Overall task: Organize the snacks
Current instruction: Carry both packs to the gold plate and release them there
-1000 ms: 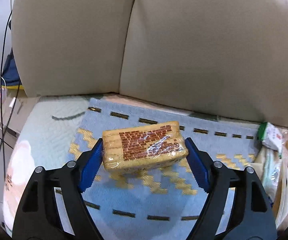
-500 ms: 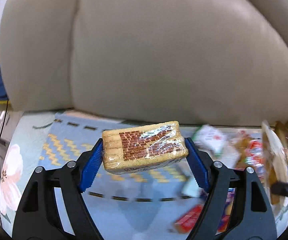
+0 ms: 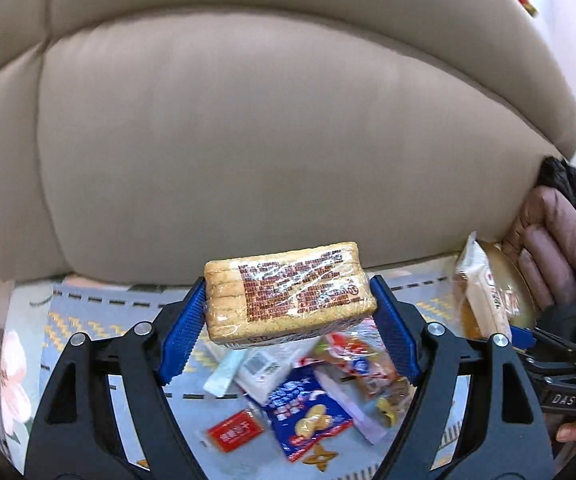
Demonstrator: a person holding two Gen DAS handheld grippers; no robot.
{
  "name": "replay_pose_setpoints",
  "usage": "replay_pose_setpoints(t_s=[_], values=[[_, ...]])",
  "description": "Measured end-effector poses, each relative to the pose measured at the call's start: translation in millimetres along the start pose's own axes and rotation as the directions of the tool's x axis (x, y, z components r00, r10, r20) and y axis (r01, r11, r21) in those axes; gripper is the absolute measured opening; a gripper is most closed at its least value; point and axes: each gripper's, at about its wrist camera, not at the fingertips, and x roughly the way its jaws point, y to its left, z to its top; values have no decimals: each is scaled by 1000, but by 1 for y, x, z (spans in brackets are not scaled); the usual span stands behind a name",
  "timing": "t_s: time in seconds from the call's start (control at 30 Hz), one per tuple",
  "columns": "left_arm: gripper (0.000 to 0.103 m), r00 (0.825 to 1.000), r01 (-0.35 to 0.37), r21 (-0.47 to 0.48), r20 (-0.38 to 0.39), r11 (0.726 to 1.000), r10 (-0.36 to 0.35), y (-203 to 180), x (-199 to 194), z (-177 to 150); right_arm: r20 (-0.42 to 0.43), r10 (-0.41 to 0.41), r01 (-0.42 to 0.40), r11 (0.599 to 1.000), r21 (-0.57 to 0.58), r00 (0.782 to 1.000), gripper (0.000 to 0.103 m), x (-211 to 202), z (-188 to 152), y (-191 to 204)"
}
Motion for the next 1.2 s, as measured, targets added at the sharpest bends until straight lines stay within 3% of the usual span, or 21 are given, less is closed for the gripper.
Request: replay_pose_setpoints(t_s=[0.23, 0.5, 0.73, 0.87, 1.03, 1.1, 1.17, 1.2], values=[[79, 997, 73, 42, -7, 996, -73, -49, 1, 9, 82, -35, 27, 994, 105, 996, 77, -28, 17, -53], [79, 991, 131, 197, -9, 972, -132, -124, 22, 36, 114, -83, 57, 975, 213, 990, 78, -48, 39, -113], [79, 978, 200, 364, -26, 910, -205, -190, 35, 40, 118, -207, 155, 924, 349, 971, 78, -62, 38, -173], [79, 969, 240, 442, -60, 864, -239, -225, 45, 36, 112, -225, 155, 886, 438, 968, 78, -68, 27, -200], [79, 955, 295, 501, -119, 814, -273, -266, 70, 24, 83, -254, 194, 878, 439, 964, 79, -61, 26, -209], [79, 942, 331, 514, -139, 791, -305, -287, 83, 19, 58, -314, 248, 838, 485, 948, 88, -59, 22, -222], [86, 931, 361, 529, -159, 768, -328, -307, 99, 14, 74, -287, 201, 811, 550, 955, 89, -60, 12, -239], [100, 929, 369, 521, -177, 770, -325, -314, 109, 13, 81, -276, 183, 802, 568, 958, 89, -60, 9, -244]])
